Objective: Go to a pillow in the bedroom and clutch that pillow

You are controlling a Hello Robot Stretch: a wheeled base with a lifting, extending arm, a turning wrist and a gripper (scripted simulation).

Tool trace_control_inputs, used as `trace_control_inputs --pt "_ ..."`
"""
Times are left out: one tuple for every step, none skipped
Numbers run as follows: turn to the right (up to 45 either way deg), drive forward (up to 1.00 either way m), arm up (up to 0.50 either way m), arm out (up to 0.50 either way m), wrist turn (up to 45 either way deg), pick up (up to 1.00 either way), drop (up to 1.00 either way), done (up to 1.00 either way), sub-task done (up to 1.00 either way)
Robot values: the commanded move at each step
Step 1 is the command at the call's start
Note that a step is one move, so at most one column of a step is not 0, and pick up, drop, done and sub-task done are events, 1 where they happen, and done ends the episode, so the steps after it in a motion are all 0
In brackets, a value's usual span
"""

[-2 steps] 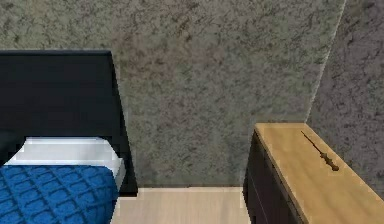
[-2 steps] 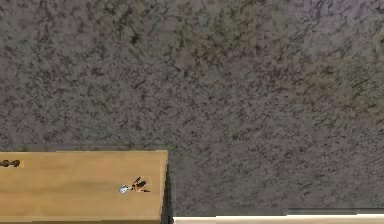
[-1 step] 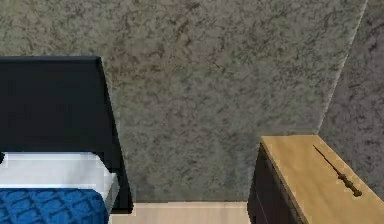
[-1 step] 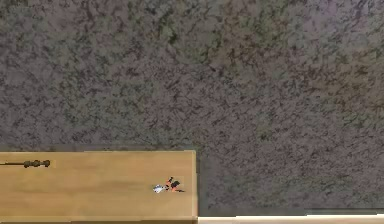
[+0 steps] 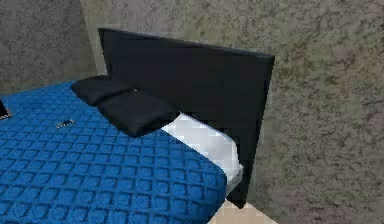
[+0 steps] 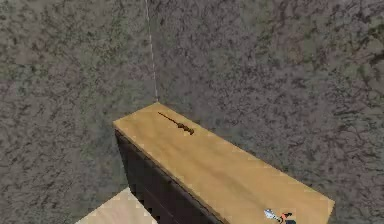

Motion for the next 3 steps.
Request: trace_control_inputs --pt "-45.0 0.00 0.00 0.00 0.0 0.00 0.00 0.00 0.00" --pt "-45.0 0.00 0.00 0.00 0.0 0.00 0.00 0.00 0.00" --pt "-15.0 0.00 0.00 0.00 0.0 0.00 0.00 0.00 0.00"
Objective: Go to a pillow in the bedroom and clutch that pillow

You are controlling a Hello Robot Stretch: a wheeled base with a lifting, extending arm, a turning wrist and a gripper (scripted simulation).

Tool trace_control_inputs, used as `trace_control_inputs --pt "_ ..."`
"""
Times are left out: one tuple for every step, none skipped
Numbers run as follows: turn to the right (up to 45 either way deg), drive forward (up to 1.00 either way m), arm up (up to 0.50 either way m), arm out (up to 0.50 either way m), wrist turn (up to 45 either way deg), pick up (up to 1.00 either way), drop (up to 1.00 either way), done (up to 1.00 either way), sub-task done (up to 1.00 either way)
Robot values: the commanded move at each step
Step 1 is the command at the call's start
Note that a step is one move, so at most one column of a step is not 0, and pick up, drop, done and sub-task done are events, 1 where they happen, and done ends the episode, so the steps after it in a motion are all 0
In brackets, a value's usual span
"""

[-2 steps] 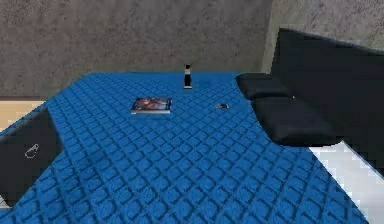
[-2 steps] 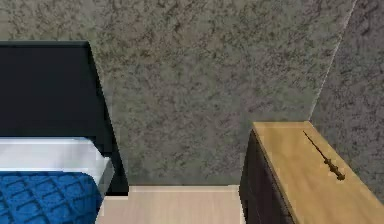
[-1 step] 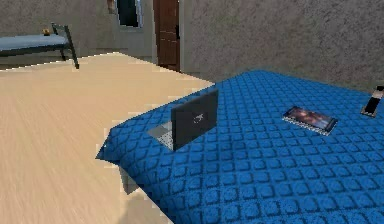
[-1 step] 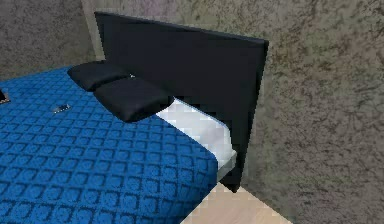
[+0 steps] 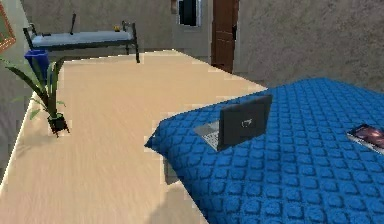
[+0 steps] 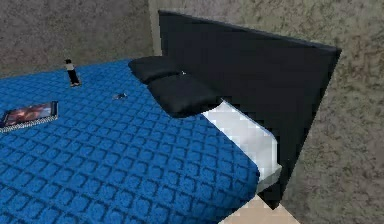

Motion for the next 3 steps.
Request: trace_control_inputs --pt "45.0 0.00 0.00 0.00 0.0 0.00 0.00 0.00 0.00" --pt "45.0 0.00 0.00 0.00 0.0 0.00 0.00 0.00 0.00" --pt "42.0 0.00 0.00 0.00 0.0 0.00 0.00 0.00 0.00"
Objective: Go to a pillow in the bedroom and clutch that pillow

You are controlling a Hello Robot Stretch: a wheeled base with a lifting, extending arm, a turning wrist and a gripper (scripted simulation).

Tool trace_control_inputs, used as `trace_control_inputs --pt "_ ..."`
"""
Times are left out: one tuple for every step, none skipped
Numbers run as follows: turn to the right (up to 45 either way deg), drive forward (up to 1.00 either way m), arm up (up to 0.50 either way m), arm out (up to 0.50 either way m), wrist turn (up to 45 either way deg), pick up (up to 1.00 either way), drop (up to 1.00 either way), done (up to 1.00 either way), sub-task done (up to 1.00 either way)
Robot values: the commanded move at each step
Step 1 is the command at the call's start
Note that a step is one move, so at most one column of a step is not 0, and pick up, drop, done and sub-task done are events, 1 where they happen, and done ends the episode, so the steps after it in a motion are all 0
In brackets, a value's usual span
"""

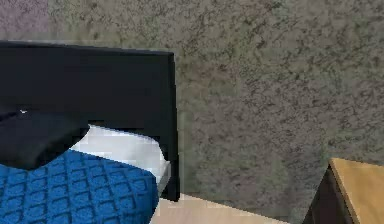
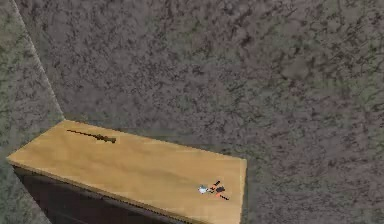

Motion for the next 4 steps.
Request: trace_control_inputs --pt "0.0 0.75 0.00 0.00 0.0 0.00 0.00 0.00 0.00" --pt "-45.0 0.00 0.00 0.00 0.0 0.00 0.00 0.00 0.00" --pt "-45.0 0.00 0.00 0.00 0.0 0.00 0.00 0.00 0.00" --pt "-45.0 0.00 0.00 0.00 0.0 0.00 0.00 0.00 0.00"
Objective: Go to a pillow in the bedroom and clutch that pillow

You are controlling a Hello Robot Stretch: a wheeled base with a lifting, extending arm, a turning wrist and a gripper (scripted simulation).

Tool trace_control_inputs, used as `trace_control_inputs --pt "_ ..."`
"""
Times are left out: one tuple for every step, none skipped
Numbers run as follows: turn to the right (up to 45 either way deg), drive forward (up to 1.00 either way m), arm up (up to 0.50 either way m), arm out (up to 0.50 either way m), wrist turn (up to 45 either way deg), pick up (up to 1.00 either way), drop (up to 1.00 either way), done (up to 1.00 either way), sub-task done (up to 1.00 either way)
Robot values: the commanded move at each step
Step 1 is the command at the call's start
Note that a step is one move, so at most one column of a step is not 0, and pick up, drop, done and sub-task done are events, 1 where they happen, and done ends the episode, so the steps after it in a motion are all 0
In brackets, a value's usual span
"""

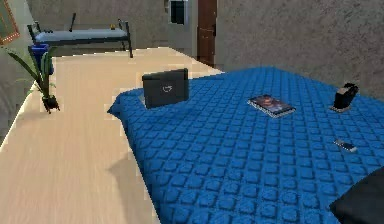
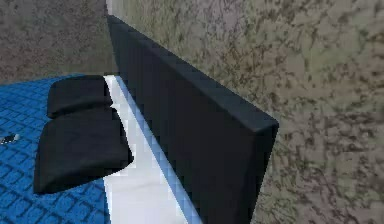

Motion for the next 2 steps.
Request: trace_control_inputs --pt "-27.0 0.00 0.00 0.00 0.0 0.00 0.00 0.00 0.00" --pt "0.0 0.00 0.50 0.00 0.0 0.00 0.00 0.00 0.00"
